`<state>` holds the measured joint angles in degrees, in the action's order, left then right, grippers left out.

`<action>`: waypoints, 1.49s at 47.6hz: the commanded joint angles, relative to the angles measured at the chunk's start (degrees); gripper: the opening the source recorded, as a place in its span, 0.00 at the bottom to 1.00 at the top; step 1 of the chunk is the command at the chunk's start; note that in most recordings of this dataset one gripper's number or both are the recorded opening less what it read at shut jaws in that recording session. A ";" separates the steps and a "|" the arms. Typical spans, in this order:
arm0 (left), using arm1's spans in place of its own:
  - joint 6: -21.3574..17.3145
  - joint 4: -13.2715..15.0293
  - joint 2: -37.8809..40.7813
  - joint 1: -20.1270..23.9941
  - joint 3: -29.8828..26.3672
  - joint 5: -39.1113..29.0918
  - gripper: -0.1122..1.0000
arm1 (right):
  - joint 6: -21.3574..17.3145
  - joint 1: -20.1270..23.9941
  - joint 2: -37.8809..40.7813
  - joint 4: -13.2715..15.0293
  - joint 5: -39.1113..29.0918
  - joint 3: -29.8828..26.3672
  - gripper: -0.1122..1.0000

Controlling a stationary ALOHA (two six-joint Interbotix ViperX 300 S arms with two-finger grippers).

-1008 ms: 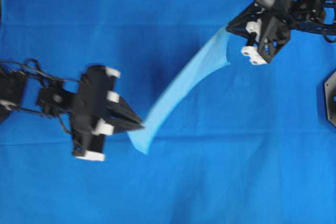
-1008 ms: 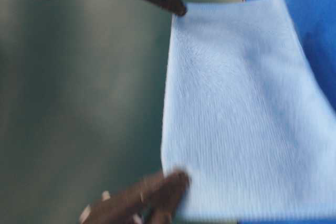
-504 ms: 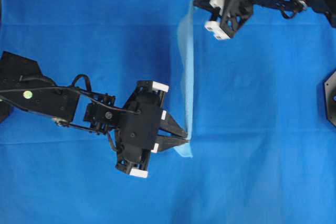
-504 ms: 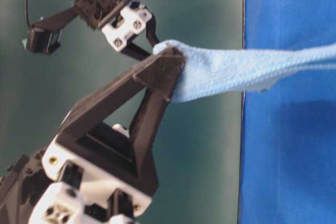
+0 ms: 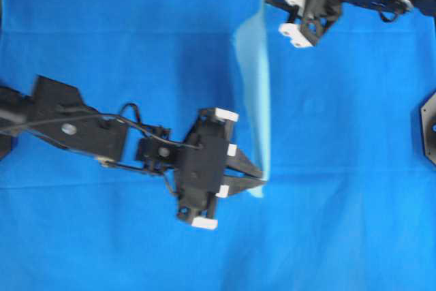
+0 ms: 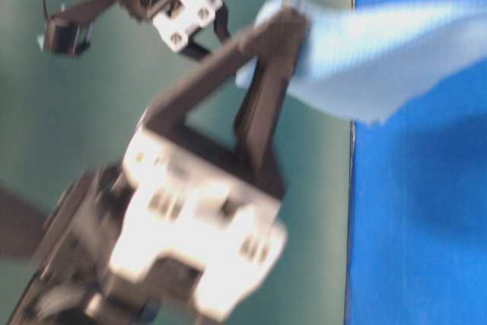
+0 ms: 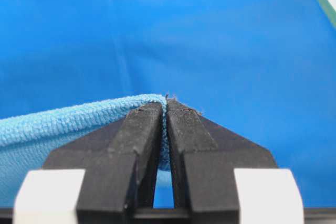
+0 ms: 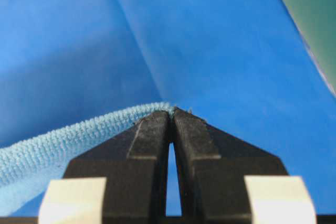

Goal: Fold the light blue towel.
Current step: 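Rotate the lifted towel a quarter turn, left gripper swinging toward the near side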

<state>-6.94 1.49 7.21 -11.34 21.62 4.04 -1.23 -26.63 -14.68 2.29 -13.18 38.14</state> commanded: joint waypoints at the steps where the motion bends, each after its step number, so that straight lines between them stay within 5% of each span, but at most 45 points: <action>1: -0.26 0.18 2.46 -0.53 -4.66 2.90 0.12 | -0.35 -1.93 -5.19 0.35 0.00 2.20 0.12; 11: -0.44 0.18 11.43 0.18 -14.77 2.64 0.12 | -0.53 -2.02 -14.24 0.35 -2.90 8.70 0.12; 19: 0.79 0.09 13.27 0.35 -16.35 0.44 0.12 | -0.26 -2.02 -14.68 0.35 -3.43 9.84 0.12; 30: 2.72 0.35 11.07 -0.35 -10.90 0.18 0.12 | -0.18 -1.93 -4.31 0.35 -1.23 6.06 0.12; 47: 10.72 0.35 5.54 -0.97 3.16 3.43 0.12 | -0.18 -0.09 12.22 0.26 3.69 -3.96 0.12; 71: 12.04 0.35 4.48 -0.44 8.09 8.09 0.12 | 0.35 2.29 17.40 0.79 4.66 -7.65 0.12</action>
<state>5.01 1.76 13.18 -11.25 30.32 11.51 -0.88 -24.26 3.60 2.72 -9.49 31.90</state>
